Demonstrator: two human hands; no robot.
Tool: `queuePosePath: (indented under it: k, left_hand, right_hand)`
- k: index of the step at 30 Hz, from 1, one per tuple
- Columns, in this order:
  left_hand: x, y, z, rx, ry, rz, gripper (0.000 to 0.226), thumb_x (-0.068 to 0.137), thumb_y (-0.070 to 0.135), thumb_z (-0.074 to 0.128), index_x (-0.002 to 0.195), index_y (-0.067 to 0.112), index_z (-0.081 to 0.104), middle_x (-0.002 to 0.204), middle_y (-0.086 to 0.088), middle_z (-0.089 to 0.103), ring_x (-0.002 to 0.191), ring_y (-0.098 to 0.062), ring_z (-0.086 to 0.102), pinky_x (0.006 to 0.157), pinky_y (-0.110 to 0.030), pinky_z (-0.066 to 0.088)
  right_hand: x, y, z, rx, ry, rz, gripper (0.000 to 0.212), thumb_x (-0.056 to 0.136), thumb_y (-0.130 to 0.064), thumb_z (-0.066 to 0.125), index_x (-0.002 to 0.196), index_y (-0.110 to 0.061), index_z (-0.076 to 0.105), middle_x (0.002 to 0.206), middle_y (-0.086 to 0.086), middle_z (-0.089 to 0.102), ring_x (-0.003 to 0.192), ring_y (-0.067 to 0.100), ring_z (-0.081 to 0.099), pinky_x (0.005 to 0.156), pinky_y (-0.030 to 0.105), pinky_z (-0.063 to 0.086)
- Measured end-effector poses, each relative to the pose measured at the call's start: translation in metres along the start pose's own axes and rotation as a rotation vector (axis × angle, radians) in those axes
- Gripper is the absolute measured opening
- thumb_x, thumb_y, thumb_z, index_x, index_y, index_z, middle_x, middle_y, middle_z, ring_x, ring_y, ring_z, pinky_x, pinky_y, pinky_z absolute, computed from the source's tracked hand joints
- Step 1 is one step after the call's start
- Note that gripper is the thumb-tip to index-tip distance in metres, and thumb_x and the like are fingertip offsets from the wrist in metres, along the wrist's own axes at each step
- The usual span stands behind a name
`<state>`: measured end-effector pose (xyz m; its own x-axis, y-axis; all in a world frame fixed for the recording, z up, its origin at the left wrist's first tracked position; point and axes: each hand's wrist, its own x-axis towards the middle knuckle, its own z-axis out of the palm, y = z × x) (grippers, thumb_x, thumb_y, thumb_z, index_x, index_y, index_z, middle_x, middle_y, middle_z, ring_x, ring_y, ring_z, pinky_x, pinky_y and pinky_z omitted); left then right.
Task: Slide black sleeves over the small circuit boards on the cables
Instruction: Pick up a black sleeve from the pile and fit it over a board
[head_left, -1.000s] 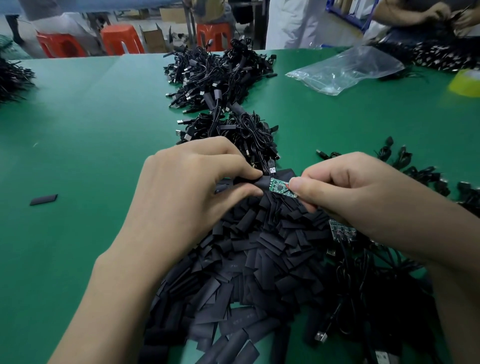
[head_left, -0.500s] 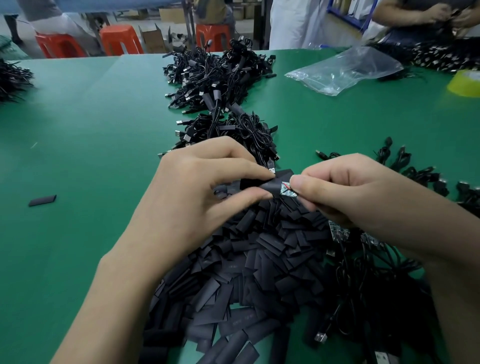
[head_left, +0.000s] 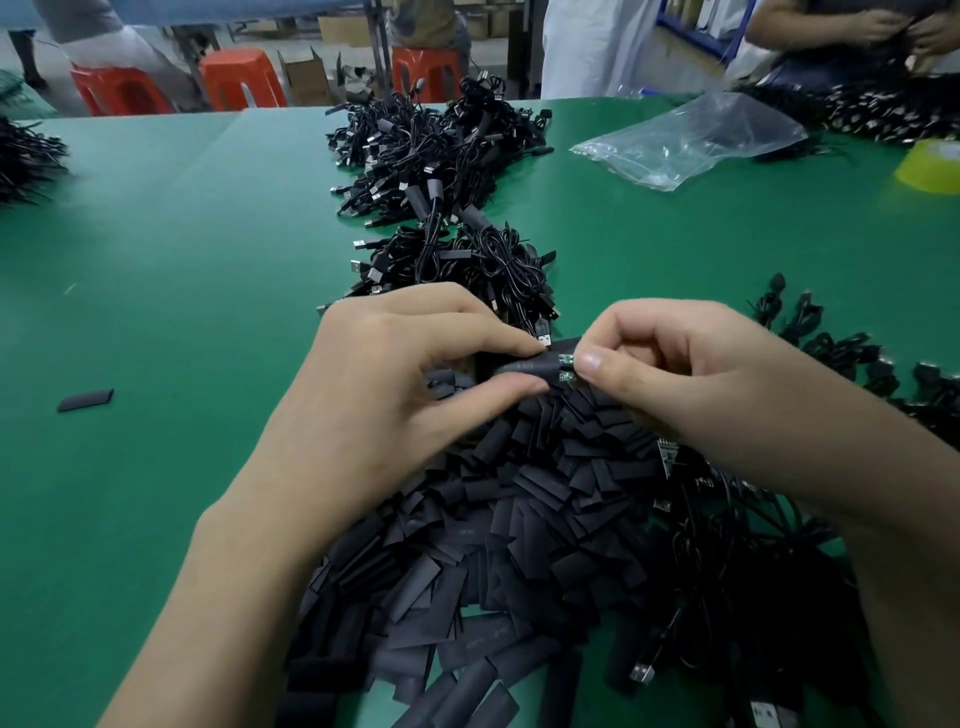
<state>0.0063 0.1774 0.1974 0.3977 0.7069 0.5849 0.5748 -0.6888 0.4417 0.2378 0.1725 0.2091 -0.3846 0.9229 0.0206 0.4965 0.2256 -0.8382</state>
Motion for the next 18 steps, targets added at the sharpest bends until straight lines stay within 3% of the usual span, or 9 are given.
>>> queuePosePath:
  k: [7,12,18]
  left_hand:
    - [-0.001,0.006,0.001,-0.008,0.075,0.051,0.015,0.088,0.022,0.083,0.099,0.013,0.081,0.092,0.002,0.074,0.081,-0.008,0.068,0.077,-0.020,0.053]
    - [0.000,0.011,0.003,-0.004,0.094,0.099,0.012,0.090,0.019,0.082,0.098,0.010,0.081,0.092,0.001,0.074,0.081,-0.006,0.065,0.080,-0.014,0.049]
    - [0.000,0.013,0.004,-0.019,0.091,0.103,0.012,0.089,0.017,0.082,0.099,0.010,0.080,0.093,0.001,0.074,0.084,-0.008,0.068,0.080,-0.017,0.051]
  right_hand:
    - [-0.004,-0.005,-0.004,0.099,0.017,-0.060,0.022,0.096,-0.034,0.063,0.082,-0.020,0.071,0.061,0.002,0.041,0.053,0.012,0.031,0.047,0.018,0.026]
    - [-0.006,-0.006,-0.008,0.116,-0.020,-0.072,0.023,0.095,-0.042,0.065,0.084,-0.023,0.073,0.063,0.005,0.042,0.057,0.021,0.032,0.050,0.026,0.027]
    - [-0.006,-0.008,-0.006,0.155,-0.015,-0.079,0.021,0.095,-0.038,0.067,0.084,-0.022,0.074,0.062,0.001,0.041,0.055,0.016,0.031,0.048,0.019,0.025]
